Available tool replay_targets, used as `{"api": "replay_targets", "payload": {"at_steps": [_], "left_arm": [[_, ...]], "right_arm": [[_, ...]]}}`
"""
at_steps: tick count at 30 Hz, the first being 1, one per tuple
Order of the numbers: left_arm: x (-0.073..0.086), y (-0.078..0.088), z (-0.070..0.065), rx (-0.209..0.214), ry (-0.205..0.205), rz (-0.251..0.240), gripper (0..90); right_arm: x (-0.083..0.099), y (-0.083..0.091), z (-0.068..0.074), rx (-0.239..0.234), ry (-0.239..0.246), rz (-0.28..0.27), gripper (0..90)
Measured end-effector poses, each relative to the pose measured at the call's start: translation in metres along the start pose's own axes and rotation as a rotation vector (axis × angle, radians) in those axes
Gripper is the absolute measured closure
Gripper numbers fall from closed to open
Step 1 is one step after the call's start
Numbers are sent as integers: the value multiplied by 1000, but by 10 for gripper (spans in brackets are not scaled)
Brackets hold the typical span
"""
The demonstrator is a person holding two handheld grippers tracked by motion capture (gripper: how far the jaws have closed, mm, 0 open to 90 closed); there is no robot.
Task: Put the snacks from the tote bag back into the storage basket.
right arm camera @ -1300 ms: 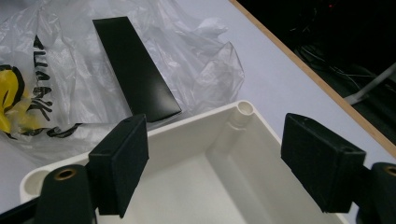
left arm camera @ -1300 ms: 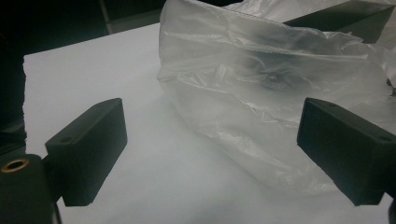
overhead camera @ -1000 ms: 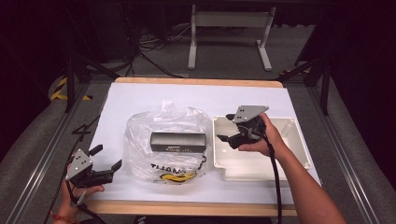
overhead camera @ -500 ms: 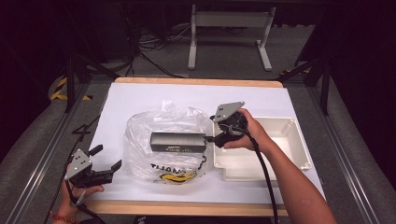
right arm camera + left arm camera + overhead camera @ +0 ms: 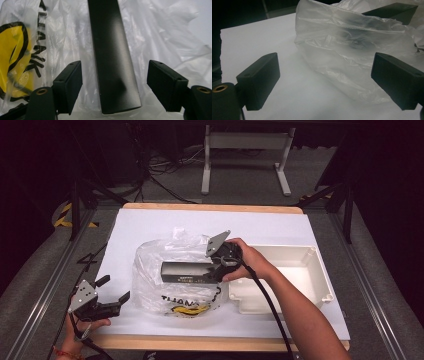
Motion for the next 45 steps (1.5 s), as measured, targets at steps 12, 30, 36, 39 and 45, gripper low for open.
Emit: {"api": "replay_targets", "payload": {"at_steps": [12,30,36,39,45], "left_arm": [[0,0,0,2,1,-1,93],[1,0,0,12,-4,9,93],[0,0,0,14,6,-3,93],[0,0,0,17,6,-3,93],[0,0,0,17,10,-5,93]], "right_arm": [[5,-27,-3,-51,12,157,314],[16,-40,-15,-88,-20,240,407],[16,-40,-15,-104,-5,255,420],[15,-39,-14,-104,5,257,426],[13,-37,-13,-93,30,261,429]]}}
Point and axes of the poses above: each handheld gripper's, and its own axes: y roughly backward along the jaws, x roughly out of its underside, z roughly to its left, the point moved 8 cm from there along -y, roughly forward along the jaws, and after that the axes turned 12 degrees about -x, right-handed, at the moved point
